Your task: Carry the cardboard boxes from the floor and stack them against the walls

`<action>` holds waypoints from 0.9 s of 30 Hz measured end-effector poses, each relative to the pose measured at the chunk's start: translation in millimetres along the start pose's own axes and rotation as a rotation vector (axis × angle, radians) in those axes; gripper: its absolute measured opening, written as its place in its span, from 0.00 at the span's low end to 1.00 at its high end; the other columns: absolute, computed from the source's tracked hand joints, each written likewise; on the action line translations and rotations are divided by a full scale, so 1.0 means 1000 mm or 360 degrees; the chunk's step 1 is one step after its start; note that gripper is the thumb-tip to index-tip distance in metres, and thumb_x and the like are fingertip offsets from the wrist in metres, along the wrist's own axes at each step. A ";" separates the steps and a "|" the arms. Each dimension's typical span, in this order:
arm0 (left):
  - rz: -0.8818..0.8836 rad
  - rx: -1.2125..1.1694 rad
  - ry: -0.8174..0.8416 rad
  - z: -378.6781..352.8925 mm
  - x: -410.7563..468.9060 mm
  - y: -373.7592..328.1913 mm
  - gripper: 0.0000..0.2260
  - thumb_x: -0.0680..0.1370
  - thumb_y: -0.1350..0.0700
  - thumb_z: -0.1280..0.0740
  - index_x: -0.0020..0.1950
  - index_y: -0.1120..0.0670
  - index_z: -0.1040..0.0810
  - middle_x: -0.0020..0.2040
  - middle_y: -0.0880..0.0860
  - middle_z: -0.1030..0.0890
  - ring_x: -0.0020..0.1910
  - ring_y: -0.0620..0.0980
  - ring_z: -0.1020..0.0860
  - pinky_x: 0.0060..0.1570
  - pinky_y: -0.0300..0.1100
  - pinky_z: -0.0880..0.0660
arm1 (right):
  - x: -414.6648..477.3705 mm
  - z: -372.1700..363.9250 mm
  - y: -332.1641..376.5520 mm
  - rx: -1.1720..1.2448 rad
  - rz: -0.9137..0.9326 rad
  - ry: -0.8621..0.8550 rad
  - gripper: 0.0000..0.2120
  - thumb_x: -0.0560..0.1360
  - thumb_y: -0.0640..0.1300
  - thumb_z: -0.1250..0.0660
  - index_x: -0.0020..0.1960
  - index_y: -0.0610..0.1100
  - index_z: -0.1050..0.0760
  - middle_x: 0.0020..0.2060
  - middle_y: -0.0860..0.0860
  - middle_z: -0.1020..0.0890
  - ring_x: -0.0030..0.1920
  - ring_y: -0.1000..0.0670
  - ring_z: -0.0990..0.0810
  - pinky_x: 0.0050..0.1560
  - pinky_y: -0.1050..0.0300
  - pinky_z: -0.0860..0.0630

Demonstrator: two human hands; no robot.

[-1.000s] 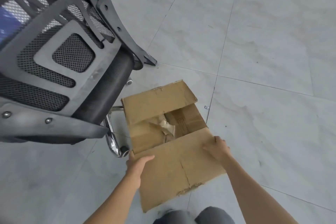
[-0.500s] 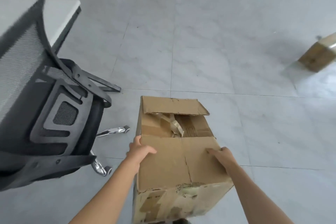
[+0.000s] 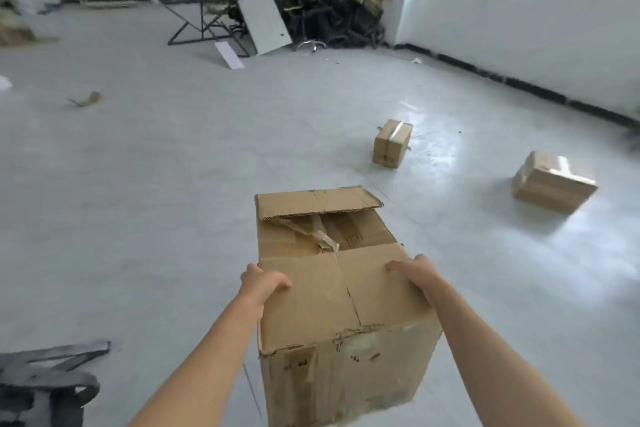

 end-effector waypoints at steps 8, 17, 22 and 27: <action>-0.0406 0.0443 0.0867 -0.151 -0.042 -0.068 0.39 0.51 0.59 0.26 0.61 0.58 0.30 0.58 0.60 0.25 0.52 0.60 0.22 0.50 0.57 0.22 | -0.146 0.123 -0.091 0.0546 -0.0277 -0.0889 0.20 0.67 0.51 0.29 0.53 0.41 0.29 0.47 0.46 0.22 0.45 0.47 0.21 0.44 0.52 0.23; -0.0570 0.0950 0.1708 -0.298 -0.216 -0.026 0.17 0.69 0.67 0.30 0.57 0.61 0.26 0.49 0.61 0.21 0.46 0.59 0.22 0.41 0.48 0.25 | -0.362 0.150 -0.224 0.0976 -0.0625 -0.1648 0.21 0.67 0.51 0.30 0.55 0.42 0.26 0.48 0.47 0.21 0.50 0.46 0.21 0.53 0.49 0.22; -0.0634 0.1272 0.1983 -0.359 -0.313 0.025 0.16 0.70 0.68 0.31 0.57 0.64 0.26 0.53 0.62 0.22 0.47 0.61 0.23 0.38 0.48 0.25 | -0.447 0.148 -0.297 0.1249 -0.0791 -0.1894 0.14 0.71 0.46 0.31 0.50 0.40 0.29 0.47 0.46 0.23 0.48 0.46 0.23 0.51 0.52 0.24; -0.0673 0.1491 0.2193 -0.419 -0.403 0.084 0.04 0.71 0.67 0.32 0.41 0.61 0.26 0.45 0.61 0.22 0.43 0.60 0.25 0.46 0.50 0.27 | -0.509 0.156 -0.373 0.1408 -0.0915 -0.2016 0.08 0.74 0.43 0.33 0.47 0.39 0.28 0.44 0.46 0.26 0.40 0.50 0.27 0.39 0.58 0.31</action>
Point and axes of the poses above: each hand's wrist, its own x-axis towards the middle knuckle, its own z-axis out of the back of the hand, y = z × x, the point moved 3 cm from there along x, towards the middle knuckle
